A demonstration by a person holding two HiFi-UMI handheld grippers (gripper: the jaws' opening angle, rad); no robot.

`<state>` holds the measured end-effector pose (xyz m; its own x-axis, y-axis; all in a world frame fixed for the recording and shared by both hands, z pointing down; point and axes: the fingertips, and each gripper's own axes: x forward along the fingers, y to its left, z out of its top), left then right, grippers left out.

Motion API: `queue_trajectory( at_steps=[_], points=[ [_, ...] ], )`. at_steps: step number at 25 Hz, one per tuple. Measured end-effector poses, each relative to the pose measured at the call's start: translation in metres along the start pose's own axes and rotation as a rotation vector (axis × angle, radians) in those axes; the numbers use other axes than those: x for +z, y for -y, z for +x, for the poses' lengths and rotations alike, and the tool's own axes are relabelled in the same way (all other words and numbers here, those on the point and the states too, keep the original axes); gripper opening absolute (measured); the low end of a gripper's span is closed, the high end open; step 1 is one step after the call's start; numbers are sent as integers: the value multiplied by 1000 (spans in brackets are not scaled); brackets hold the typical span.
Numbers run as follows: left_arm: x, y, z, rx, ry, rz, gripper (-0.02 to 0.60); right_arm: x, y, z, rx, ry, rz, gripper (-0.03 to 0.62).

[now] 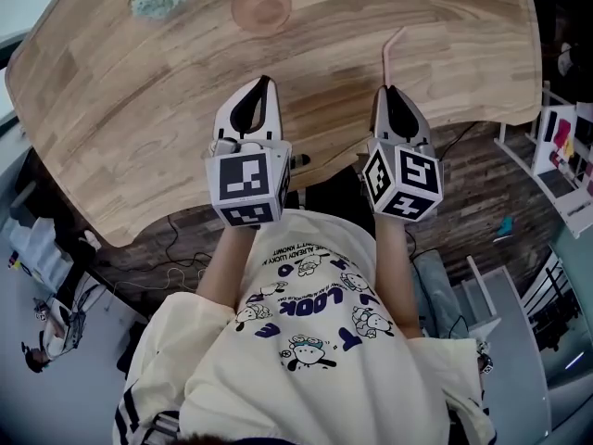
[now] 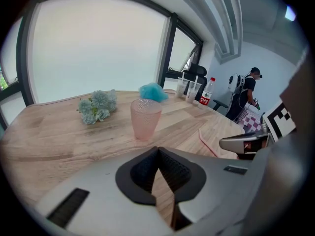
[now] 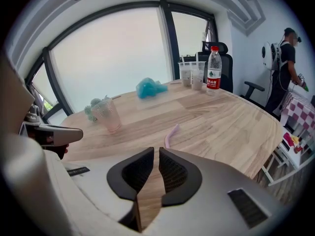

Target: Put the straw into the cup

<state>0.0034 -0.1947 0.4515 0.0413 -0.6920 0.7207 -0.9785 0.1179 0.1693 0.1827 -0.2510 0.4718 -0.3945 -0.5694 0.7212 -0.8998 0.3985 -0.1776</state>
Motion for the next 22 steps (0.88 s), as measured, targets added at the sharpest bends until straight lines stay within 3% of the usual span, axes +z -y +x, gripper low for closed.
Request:
queue_trajectory(
  at_steps=[22],
  points=[
    [-9, 19, 27, 28, -65, -56, 28, -28, 20, 37, 96, -252, -96, 77]
  ],
)
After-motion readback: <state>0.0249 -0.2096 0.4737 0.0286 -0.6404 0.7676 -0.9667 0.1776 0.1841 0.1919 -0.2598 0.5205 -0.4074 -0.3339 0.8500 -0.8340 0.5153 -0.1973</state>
